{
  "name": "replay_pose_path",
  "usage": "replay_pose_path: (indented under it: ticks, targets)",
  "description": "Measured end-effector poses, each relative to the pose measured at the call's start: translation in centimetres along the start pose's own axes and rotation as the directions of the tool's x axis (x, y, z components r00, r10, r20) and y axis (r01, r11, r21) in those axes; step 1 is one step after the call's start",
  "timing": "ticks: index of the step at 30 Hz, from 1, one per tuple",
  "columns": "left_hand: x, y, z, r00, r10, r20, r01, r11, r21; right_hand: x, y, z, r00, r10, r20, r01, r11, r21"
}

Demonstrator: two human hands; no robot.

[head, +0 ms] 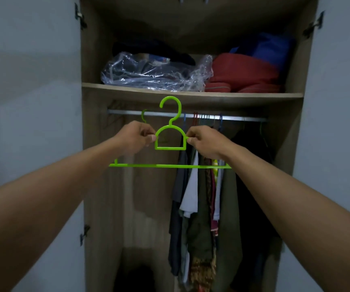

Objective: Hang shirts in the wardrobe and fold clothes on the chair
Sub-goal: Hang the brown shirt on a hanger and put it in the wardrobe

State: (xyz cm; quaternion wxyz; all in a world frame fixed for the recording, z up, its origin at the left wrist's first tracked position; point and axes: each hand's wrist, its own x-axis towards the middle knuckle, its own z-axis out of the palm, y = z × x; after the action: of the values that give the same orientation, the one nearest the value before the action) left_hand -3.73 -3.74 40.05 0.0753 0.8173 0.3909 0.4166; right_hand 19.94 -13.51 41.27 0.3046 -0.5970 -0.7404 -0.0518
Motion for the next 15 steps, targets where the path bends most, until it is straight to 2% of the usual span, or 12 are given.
replay_pose_path:
  ticks: [5, 11, 15]
  targets:
    - [-5.2, 4.0, -2.9, 0.99, -0.102, -0.096, 0.113, 0.988, 0.11, -1.8, -2.7, -0.5, 0.995, -0.094, 0.024, 0.095, 0.992, -0.078]
    - [-13.4, 9.4, -6.0, 0.957, -0.194, -0.218, 0.244, 0.94, 0.238, -6.1, -6.0, -0.8, 0.971, -0.24, 0.0, 0.24, 0.97, -0.039]
    - [-19.9, 12.6, -7.9, 0.922, -0.271, -0.277, 0.338, 0.912, 0.233, -9.3, -8.5, -0.7, 0.937, -0.35, 0.011, 0.35, 0.937, 0.004]
